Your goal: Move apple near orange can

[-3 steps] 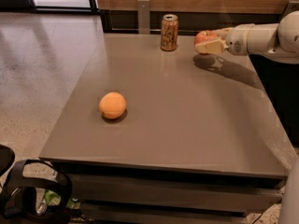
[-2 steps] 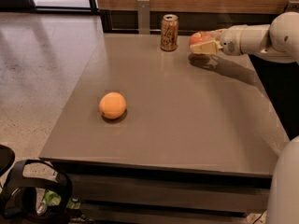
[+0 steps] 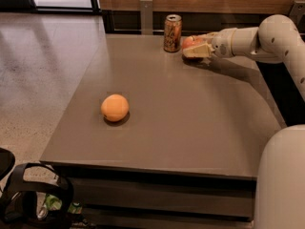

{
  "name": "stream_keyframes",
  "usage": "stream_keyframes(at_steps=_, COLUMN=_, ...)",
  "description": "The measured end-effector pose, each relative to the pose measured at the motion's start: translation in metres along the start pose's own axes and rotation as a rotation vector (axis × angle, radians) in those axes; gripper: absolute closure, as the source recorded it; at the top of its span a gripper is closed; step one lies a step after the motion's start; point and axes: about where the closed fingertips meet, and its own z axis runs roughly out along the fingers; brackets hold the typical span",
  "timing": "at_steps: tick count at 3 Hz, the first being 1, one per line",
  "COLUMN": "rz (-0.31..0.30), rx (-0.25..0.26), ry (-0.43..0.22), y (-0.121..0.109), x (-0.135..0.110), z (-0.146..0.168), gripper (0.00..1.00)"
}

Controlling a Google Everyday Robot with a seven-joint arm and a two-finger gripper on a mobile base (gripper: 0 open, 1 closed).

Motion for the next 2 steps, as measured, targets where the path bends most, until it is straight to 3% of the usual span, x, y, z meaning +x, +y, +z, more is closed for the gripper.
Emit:
stream_keyframes(at_steps=1, rz=0.001, rx=-0.005, ry=0.0, y=0.0018, x=0.0003, z=0.0034, gripper=0.84)
stream_keyframes(at_steps=2, rz=0.001, rx=-0.01, ry=0.0, y=0.0036, x=0.0006, z=0.0069, gripper=0.6)
